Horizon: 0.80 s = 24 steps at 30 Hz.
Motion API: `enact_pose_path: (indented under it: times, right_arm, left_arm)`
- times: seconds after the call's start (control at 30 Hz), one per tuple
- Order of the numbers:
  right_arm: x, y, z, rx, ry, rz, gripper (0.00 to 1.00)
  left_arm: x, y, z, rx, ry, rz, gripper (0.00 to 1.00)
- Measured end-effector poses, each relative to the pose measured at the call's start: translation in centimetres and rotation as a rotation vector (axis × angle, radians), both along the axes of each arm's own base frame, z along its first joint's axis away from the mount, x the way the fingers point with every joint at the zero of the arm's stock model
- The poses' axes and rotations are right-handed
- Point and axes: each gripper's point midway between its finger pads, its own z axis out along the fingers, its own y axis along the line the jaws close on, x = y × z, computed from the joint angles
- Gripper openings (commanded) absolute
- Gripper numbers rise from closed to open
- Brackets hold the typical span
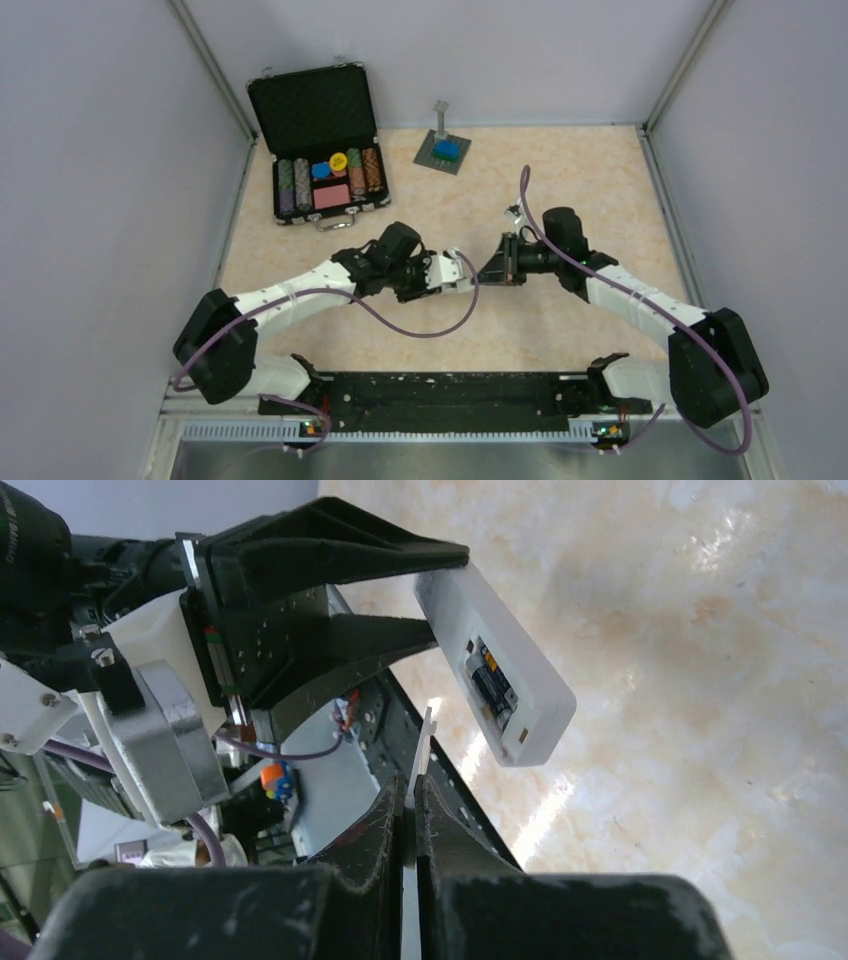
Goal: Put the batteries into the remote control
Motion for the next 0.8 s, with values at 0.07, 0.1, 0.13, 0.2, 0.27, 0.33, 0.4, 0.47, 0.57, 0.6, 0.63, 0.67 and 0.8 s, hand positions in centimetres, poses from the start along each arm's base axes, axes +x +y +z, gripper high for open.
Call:
enact_pose_path:
  times: [0.07,0.1,0.13,0.2,0.27,0.33,0.4,0.47,0.57,0.6,0.63,0.67,0.8]
  right_arm:
    - [0.1,0.2,0.6,0.015,0.002,0.001,0.01]
    - [0.2,0.3,0.9,0.02,0.004,0.0,0.01]
    - [0.3,0.3,1.2,0.025,0.004,-0.002,0.01]
    - [0.6,0.5,1.9,0.034,-0.001,-0.004,0.01]
    - [0.9,0.7,2.6,0.041,-0.008,-0.009,0.0]
    - [1.2,0.8,3.2,0.045,-0.016,-0.012,0.01]
    - [1.4,0.8,3.6,0.045,-0.015,-0.017,0.0]
    - [1.5,0.8,3.8,0.044,-0.013,-0.02,0.0]
    - [1.4,0.7,3.4,0.03,0.006,-0.028,0.0]
    - [1.5,0.7,3.2,0.022,0.014,-0.033,0.0]
    - [1.5,0.6,3.0,0.015,0.022,-0.038,0.0]
    - [1.5,0.6,2.7,0.008,0.03,-0.043,0.0]
    - [1.6,0.6,2.0,-0.018,0.053,-0.056,0.0]
  left_arm:
    - [0.1,-0.2,0.9,-0.027,-0.018,0.008,0.0]
    - [0.2,-0.3,1.3,-0.039,-0.027,0.01,0.0]
    - [0.2,-0.3,1.6,-0.045,-0.032,0.011,0.0]
    - [0.2,-0.3,1.9,-0.051,-0.038,0.011,0.0]
    - [0.2,-0.3,1.9,-0.051,-0.038,0.011,0.0]
    - [0.1,-0.3,1.9,-0.05,-0.038,0.011,0.0]
    - [0.1,-0.2,1.9,-0.049,-0.038,0.013,0.0]
    - [0.1,-0.3,2.0,-0.051,-0.035,0.019,0.0]
    - [0.2,-0.4,2.2,-0.058,-0.029,0.03,0.0]
    - [0.2,-0.4,2.4,-0.062,-0.028,0.033,0.0]
    - [0.3,-0.5,2.5,-0.065,-0.028,0.036,0.0]
    - [0.3,-0.6,2.7,-0.069,-0.027,0.039,0.0]
    - [0.5,-1.0,3.1,-0.082,-0.021,0.048,0.0]
